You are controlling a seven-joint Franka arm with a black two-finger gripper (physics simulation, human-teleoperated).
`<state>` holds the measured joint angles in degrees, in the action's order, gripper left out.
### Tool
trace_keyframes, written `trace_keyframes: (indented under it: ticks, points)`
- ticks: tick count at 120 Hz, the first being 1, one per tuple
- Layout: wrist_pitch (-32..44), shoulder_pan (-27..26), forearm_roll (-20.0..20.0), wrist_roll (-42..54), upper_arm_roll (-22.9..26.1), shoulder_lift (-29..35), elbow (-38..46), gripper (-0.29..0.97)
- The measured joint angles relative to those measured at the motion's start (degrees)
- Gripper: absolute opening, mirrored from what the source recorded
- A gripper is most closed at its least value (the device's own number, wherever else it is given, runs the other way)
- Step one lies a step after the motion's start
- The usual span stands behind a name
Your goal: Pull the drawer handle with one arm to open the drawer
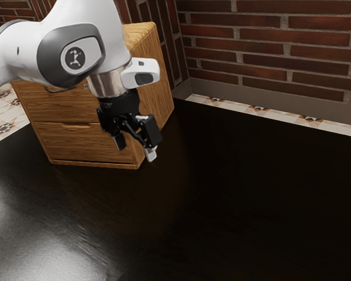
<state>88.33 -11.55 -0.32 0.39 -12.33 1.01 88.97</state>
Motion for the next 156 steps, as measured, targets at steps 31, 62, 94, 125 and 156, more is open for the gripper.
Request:
trace_keyframes:
  ticks: [31, 62, 94, 125, 156]
  points:
    - [-1.5, 6.6, -2.8, -0.7, -0.8, 0.9, -1.8, 0.68]
    - [-8.2, 16.0, -1.1, -25.6, -9.4, 7.9, -7.6, 0.68]
    - [-9.6, 16.4, 1.8, -47.2, -15.3, 7.6, -7.5, 0.68]
    - [1.2, 17.0, 2.7, -61.4, -16.1, 10.1, 1.7, 0.68]
    - [15.2, 18.4, 3.6, -72.2, -15.2, 11.8, 7.1, 0.68]
